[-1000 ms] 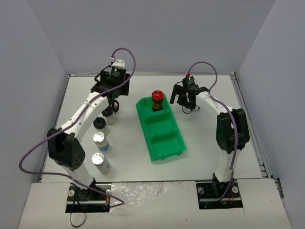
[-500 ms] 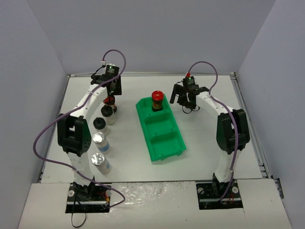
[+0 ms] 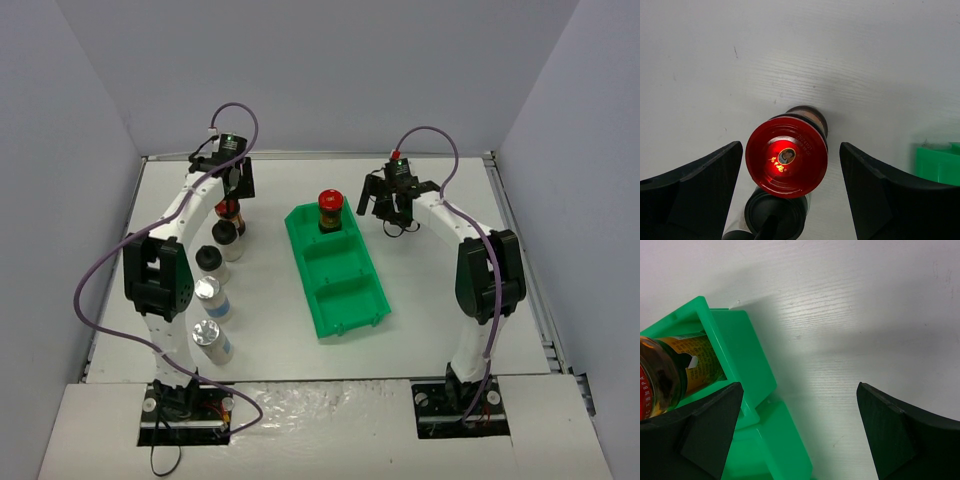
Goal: Organize the condiment bottles
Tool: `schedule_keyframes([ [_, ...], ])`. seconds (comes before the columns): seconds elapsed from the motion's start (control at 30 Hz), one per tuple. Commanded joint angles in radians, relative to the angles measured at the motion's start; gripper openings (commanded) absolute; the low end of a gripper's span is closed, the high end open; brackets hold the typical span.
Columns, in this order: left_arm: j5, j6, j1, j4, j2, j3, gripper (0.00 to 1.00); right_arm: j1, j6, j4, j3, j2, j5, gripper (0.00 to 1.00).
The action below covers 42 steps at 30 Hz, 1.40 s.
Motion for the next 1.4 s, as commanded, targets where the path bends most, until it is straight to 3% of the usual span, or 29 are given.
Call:
schedule_keyframes([
  [0.0,0.007,-0.025,0.007,-0.009,-0.015,0.008,0.75,0.007,-0.014,0.009,0.009,-0.069,0.014,0.94],
  [0.67,0.052,-0.058,0.018,0.001,0.023,-0.07,0.72,0.007,-0.01,0.01,-0.007,-0.076,0.018,0.95],
  [0.73,0.056,-0.054,0.018,0.014,0.023,-0.075,0.61,0.007,-0.013,0.01,-0.008,-0.078,0.019,0.95],
  [0.83,0.069,-0.049,0.019,0.021,0.033,-0.064,0.28,0.008,-0.013,0.01,-0.011,-0.083,0.019,0.95],
  [0.9,0.071,-0.042,0.019,0.031,0.038,-0.056,0.0,0.007,-0.013,0.01,-0.011,-0.084,0.021,0.95],
  [1.37,0.151,0.082,-0.014,0.311,-0.096,-0.07,0.0,0.007,-0.015,0.01,-0.015,-0.083,0.03,0.95],
])
